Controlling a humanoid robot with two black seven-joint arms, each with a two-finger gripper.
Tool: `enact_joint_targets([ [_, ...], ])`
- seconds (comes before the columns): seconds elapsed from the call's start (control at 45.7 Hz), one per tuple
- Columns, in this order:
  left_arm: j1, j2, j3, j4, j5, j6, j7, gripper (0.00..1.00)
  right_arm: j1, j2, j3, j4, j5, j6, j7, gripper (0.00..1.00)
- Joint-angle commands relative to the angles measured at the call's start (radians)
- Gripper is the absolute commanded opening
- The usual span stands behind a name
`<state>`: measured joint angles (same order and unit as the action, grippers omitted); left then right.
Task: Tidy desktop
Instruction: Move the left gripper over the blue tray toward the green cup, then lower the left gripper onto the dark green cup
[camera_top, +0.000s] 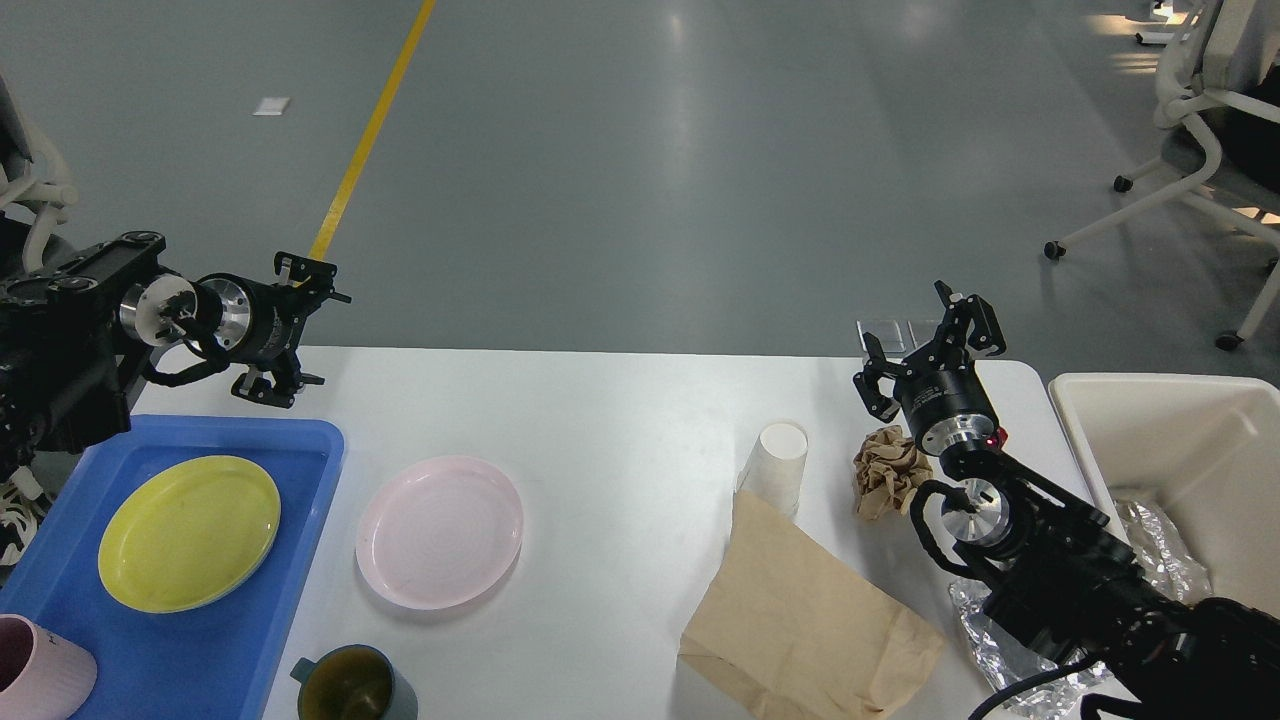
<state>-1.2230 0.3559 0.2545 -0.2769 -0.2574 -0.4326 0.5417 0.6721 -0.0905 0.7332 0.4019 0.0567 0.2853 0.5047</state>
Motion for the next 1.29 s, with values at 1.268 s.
enact_joint_targets([
  [1.268, -0.49, -0.091, 0.987, -0.929, 0.132, -0.38, -0.088, 0.95, 0.001, 0.0, 0.0, 0.0, 0.0, 0.0, 0.0, 1.0],
])
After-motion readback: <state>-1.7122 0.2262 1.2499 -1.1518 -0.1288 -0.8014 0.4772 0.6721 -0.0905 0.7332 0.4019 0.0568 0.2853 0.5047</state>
